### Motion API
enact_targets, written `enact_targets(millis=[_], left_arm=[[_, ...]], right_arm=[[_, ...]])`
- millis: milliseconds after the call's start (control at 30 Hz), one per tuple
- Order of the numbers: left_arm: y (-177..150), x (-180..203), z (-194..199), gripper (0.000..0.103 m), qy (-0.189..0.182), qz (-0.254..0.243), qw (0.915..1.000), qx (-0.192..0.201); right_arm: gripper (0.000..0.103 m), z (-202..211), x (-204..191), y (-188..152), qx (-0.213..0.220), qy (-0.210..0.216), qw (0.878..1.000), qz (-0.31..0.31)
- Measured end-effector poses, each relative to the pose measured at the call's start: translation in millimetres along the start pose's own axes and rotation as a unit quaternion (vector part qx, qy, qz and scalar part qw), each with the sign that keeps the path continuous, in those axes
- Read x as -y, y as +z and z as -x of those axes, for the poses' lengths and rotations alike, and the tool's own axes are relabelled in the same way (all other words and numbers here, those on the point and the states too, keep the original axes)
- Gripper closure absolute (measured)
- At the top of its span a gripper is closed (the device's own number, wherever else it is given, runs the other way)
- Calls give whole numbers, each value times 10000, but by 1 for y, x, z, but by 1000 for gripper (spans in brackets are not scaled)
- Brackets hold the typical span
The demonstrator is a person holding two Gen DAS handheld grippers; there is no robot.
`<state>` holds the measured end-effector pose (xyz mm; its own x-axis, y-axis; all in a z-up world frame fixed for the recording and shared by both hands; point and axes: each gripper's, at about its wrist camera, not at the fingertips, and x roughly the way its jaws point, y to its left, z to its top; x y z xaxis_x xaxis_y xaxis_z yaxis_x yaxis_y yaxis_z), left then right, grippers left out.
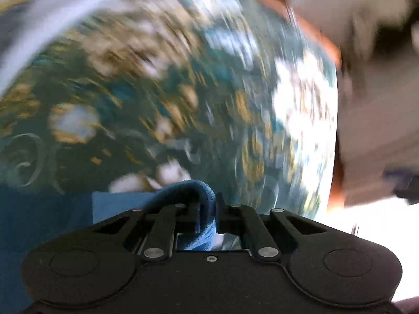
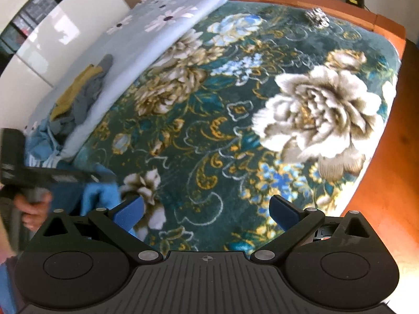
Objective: Fold clothes
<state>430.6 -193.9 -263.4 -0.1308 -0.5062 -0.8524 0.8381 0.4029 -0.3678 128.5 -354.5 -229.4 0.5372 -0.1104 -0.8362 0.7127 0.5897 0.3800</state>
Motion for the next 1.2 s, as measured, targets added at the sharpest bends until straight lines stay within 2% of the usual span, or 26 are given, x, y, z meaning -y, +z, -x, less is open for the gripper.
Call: enact_targets(millis=[67,133,233,300,533,633,700,867,1000,1200], left_arm=[[3,-8,38,97,2,526,9967,622],[2,-15,77,97,22,970,9877,1224],[-4,-13,135,97,85,1368,9697,2024],[-10,-10,174,97,138,1586,9540,2539],[-24,24,284,97,432,1678,9102,3762],[-25,45,323,97,499,1630,8912,4203],[-24,59,348,97,519,1606,8774,4490],[-14,99,397,97,586,1380,8537,4987],[-7,125,425,97,525,1241,8406,5247],[-2,154,441,96,580,1118,8361,5340]], right_arm=[[0,2,-5,7,19,88,9999,102],[0,4,-14,13,54,194,9994,266],[0,9,-30,22,112,371,9977,558],[0,13,-41,26,147,495,9958,754],[0,20,-84,27,96,1195,9815,1492],[1,16,-103,20,-31,1515,9718,1808],[5,10,-112,13,-189,1663,9653,2004],[8,-5,-123,-5,-725,1965,9555,2077],[10,-6,-123,-8,-926,2463,9491,1728],[10,11,-130,12,-653,3082,9385,1414]])
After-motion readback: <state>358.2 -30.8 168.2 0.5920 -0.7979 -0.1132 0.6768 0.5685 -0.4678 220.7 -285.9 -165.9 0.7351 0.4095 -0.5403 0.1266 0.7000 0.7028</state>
